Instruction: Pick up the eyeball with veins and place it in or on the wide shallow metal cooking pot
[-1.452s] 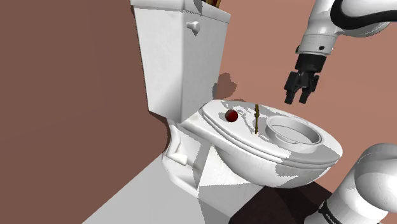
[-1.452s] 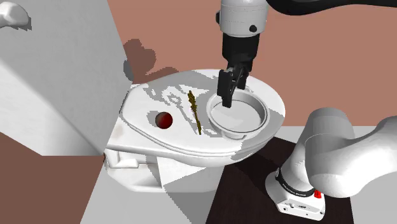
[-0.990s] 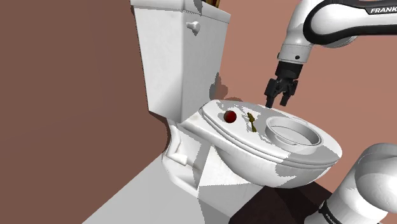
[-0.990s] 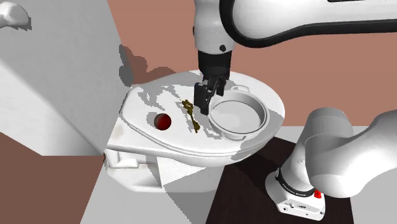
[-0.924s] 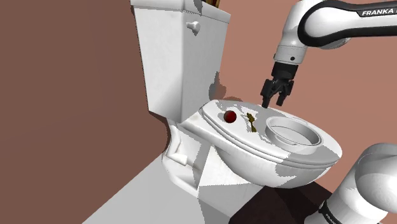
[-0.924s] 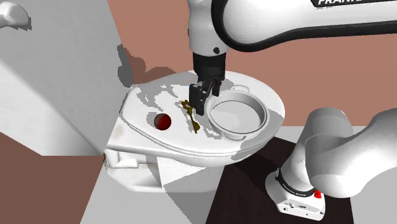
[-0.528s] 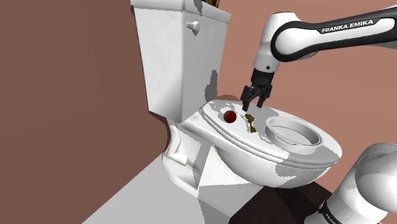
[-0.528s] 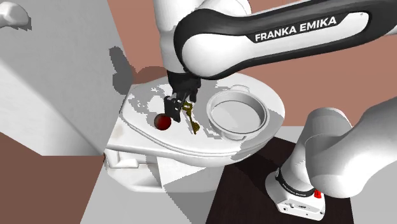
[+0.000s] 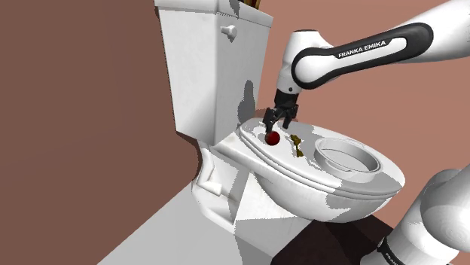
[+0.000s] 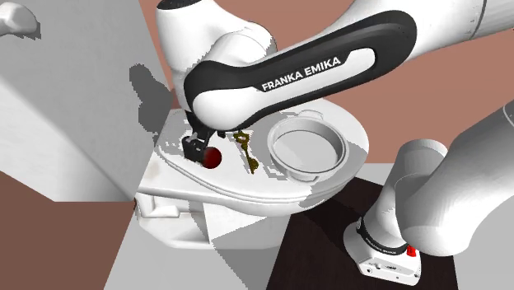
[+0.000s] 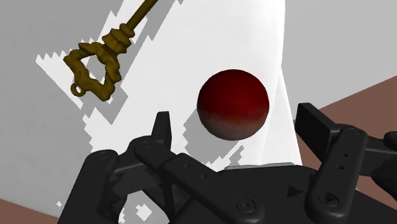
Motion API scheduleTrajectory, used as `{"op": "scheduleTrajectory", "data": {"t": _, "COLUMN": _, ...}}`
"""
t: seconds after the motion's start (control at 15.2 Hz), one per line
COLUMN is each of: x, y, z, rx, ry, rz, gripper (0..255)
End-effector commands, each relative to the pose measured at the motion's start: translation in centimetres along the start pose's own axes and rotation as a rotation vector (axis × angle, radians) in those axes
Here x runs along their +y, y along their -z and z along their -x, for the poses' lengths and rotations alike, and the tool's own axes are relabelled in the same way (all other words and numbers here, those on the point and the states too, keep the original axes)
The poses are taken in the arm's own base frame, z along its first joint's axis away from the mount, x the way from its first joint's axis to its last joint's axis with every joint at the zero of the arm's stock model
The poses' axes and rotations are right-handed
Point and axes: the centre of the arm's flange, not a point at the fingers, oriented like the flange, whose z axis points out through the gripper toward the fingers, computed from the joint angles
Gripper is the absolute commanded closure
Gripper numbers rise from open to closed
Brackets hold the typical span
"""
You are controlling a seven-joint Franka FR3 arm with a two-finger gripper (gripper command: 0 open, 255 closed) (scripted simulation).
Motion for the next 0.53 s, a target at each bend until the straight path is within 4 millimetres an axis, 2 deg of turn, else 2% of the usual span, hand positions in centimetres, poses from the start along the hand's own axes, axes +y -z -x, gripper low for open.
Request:
{"op": "scheduleTrajectory", "data": {"t": 0.0, "x": -0.2, "y": -1.0, "z": -0.2, "rx": 0.003, "ry": 0.001, "rz": 0.001, "gripper": 0}}
{"op": "scheduleTrajectory", "data": {"t": 0.26, "x": -0.2, "y": -3.2, "z": -0.2, "rx": 0.003, "ry": 0.001, "rz": 0.001, "gripper": 0}}
{"op": "scheduleTrajectory", "data": {"t": 0.46, "x": -0.2, "y": -3.5, "z": -0.2, "rx": 0.003, "ry": 0.001, "rz": 0.001, "gripper": 0}}
